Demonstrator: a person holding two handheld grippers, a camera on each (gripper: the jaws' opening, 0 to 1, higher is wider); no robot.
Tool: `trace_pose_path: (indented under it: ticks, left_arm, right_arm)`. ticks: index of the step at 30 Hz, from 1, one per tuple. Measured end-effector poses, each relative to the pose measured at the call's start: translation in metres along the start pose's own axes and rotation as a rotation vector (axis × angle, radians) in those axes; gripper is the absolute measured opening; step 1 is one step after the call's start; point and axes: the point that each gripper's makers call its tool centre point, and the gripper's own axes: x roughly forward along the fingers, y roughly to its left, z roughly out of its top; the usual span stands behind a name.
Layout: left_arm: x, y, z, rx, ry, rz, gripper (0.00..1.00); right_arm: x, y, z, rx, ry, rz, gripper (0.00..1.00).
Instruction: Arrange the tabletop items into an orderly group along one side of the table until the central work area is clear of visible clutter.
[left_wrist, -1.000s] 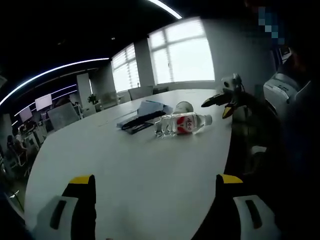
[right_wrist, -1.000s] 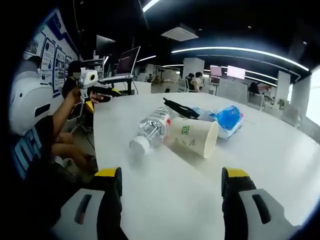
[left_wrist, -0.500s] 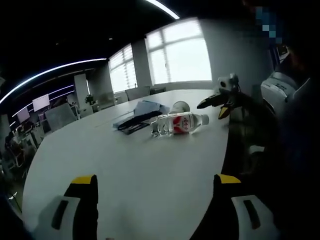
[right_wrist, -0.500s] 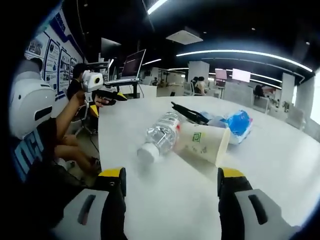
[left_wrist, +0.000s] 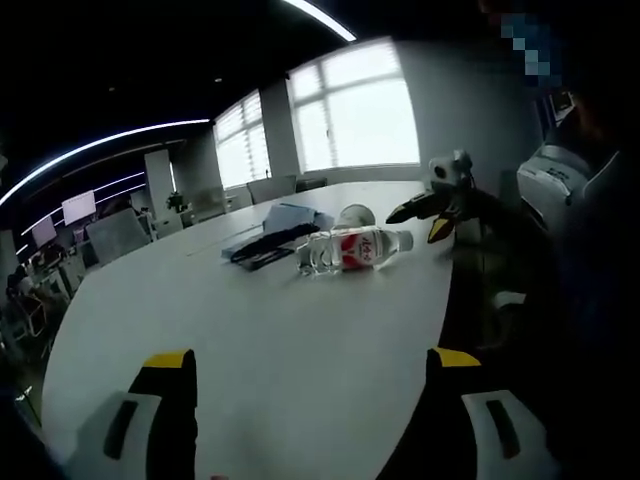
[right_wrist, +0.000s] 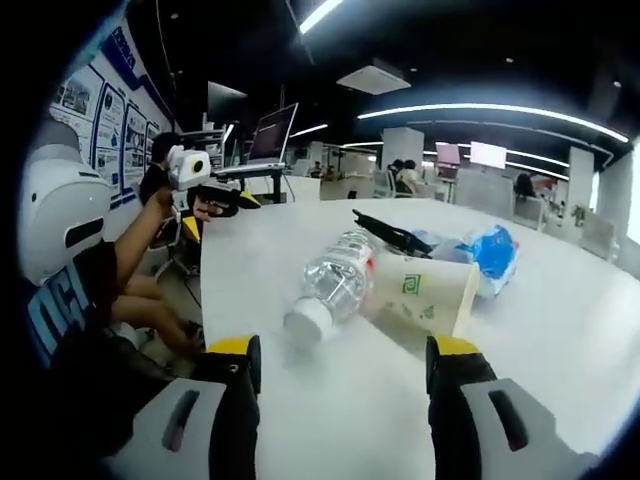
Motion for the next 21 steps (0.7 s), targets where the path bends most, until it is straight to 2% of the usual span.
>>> trace_pose_path:
  ticks: [10, 16, 18, 21]
  left_arm:
    - [-0.002, 0.001, 0.001, -0.008, -0.01, 0.001, 0.95]
    - [-0.004, 0.0, 0.009, -0.034, -0.064, -0.014, 0.95]
    - [-0.003, 0.0, 0.01, -0.033, -0.069, -0.014, 0.95]
    - [-0.003, 0.0, 0.009, -0.034, -0.065, -0.007, 0.95]
  right_arm:
    - [0.01, 0.008, -0.002, -0.013, 0.007, 0.02, 0.58]
    - [0.013, 0.01, 0.0, -0.007, -0.002, 0.024, 0.55]
    - [0.014, 0.013, -0.001, -0.003, 0.004, 0.039, 0.51]
    - [0.016, 0.015, -0.001, -0.005, 0.0, 0.041, 0.5]
